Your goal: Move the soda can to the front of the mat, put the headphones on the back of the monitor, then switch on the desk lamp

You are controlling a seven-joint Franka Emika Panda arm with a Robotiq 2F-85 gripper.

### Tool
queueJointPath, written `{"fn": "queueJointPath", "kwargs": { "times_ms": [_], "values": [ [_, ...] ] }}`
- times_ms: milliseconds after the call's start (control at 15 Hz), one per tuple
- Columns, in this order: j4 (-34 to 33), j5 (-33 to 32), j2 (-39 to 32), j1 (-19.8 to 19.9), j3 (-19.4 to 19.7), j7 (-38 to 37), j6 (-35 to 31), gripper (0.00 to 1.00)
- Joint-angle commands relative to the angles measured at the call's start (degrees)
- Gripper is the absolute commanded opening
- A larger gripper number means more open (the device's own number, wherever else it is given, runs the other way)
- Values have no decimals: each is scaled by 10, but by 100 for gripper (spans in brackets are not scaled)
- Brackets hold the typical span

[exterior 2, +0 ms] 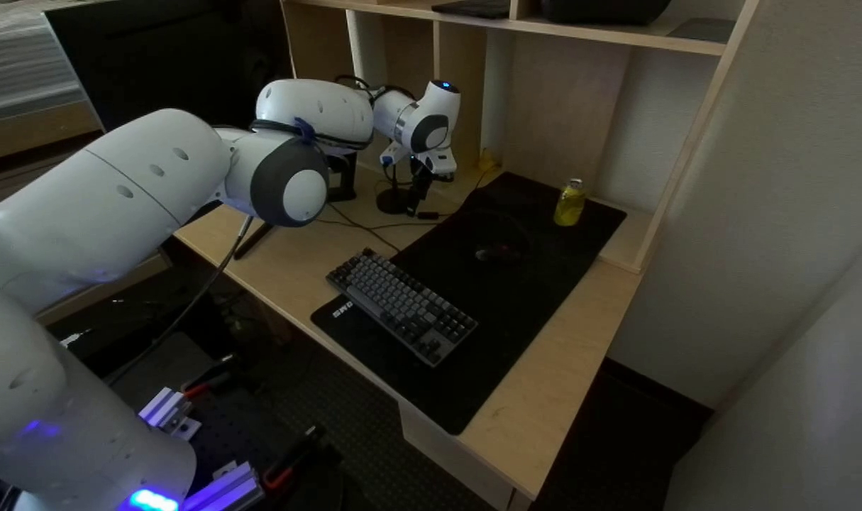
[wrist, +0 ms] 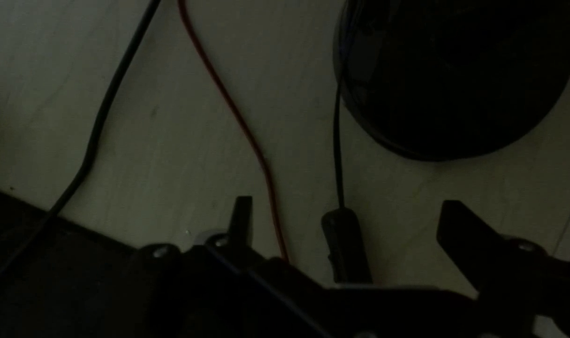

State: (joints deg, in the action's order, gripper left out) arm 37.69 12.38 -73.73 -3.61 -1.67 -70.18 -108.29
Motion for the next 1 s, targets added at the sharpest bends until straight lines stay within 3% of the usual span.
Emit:
{"fn": "queueJointPath", "kwargs": {
  "times_ms": [0, 600, 667, 733, 933],
  "values": [
    [-3, -14, -9, -4, 15, -22, 5, 100],
    [-10, -13, -28, 1, 18, -18, -16, 100],
    [-11, -15, -28, 0, 20, -17, -17, 75],
    [-11, -16, -28, 0, 21, -16, -14, 74],
    [-11, -18, -28, 0, 23, -16, -14, 53]
  ]
}}
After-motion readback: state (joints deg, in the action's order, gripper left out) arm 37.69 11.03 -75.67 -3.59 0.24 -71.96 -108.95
